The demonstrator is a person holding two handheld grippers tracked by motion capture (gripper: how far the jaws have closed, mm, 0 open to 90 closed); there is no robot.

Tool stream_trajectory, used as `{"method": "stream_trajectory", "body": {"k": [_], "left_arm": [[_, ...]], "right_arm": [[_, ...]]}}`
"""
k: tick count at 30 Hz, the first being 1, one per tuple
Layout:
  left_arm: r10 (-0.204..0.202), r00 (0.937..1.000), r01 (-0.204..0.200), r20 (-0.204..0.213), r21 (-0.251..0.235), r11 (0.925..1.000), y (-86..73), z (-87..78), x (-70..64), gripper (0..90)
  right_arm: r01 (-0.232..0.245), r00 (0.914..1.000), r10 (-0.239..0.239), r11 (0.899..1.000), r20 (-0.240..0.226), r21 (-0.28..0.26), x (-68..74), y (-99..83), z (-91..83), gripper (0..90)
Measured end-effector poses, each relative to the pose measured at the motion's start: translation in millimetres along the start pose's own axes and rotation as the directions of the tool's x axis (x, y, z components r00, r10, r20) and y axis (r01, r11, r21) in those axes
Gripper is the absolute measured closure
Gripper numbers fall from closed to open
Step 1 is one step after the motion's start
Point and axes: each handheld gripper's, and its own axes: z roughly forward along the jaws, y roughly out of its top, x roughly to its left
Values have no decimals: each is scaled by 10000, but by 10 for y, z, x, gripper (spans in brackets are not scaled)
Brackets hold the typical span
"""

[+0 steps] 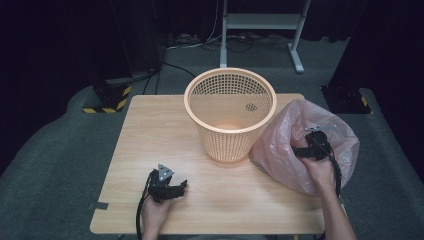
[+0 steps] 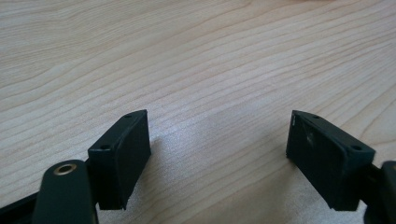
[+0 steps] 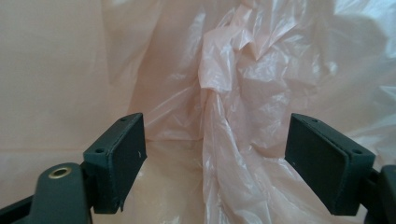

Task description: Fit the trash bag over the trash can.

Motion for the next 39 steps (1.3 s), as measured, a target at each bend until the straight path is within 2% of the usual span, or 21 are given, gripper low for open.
{"method": "stream_trajectory", "body": {"k": [6,13,24,27,39], "left_arm": [[-3,10000,3,-2,-2,10000,0,0,0,218],[-11,10000,11,-2,-6,10000,-2,-2,-1,218],[-57,10000,57,-23,-6,10000,-8,-7,-6,218],[-58,10000,58,-24,-6,10000,-9,-8,-7,219],[-66,10000,66,-27,-8,10000,-9,-9,-8,219]], "right_arm": [[-31,10000,30,9996,27,288,-4,-27,105,211],[-351,9994,351,9974,14,628,-34,-72,238,218],[-378,9993,369,9940,108,1023,-68,-122,363,259],[-250,9996,236,9934,139,1117,-50,-136,393,271],[-91,9991,54,9961,430,882,-25,-163,411,341]]}}
